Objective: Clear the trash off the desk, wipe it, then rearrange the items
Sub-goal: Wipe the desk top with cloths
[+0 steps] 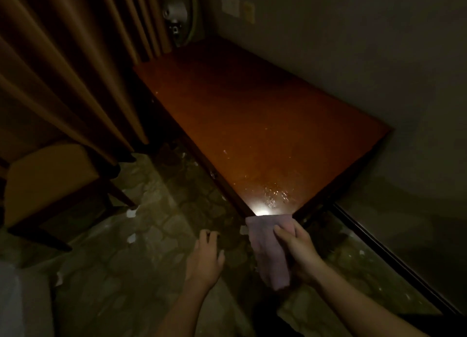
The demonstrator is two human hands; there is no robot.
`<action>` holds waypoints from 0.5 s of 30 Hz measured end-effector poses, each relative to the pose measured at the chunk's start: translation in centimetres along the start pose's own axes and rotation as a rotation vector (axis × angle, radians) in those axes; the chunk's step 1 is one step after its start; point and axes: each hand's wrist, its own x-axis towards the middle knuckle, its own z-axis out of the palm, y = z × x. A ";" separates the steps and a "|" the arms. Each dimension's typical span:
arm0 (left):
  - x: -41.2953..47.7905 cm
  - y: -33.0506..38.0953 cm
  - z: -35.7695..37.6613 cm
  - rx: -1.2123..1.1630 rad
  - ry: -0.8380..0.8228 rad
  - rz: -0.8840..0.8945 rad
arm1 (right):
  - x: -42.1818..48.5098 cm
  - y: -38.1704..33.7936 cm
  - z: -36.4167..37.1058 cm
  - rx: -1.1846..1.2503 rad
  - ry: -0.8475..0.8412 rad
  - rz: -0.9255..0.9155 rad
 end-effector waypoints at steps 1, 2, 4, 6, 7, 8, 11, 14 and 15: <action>1.9 0.0 -0.2 0.003 0.008 0.020 | 1.4 -1.0 0.7 0.034 0.026 0.013; 3.9 0.2 -0.5 -0.007 0.029 0.046 | 3.0 -1.8 1.2 0.049 0.080 0.014; 7.9 0.7 -0.9 -0.025 0.079 0.106 | 6.4 -2.8 1.5 -0.096 0.339 -0.038; 10.2 1.5 -1.6 -0.055 0.173 0.180 | 7.6 -2.6 1.6 -0.552 0.652 -0.188; 12.0 1.8 -1.7 -0.077 0.201 0.215 | 8.6 -2.0 1.8 -0.770 0.725 -0.279; 13.8 2.0 -1.6 -0.088 0.214 0.248 | 9.4 -1.3 2.5 -0.927 0.717 -0.345; 18.2 2.2 -1.6 -0.059 0.185 0.342 | 10.9 1.0 5.0 -1.185 0.536 -0.358; 21.6 2.6 -1.4 0.001 0.115 0.464 | 12.7 2.7 6.2 -1.223 0.449 -0.236; 22.6 2.8 -1.3 0.015 0.109 0.510 | 12.9 2.9 6.4 -1.248 0.464 -0.220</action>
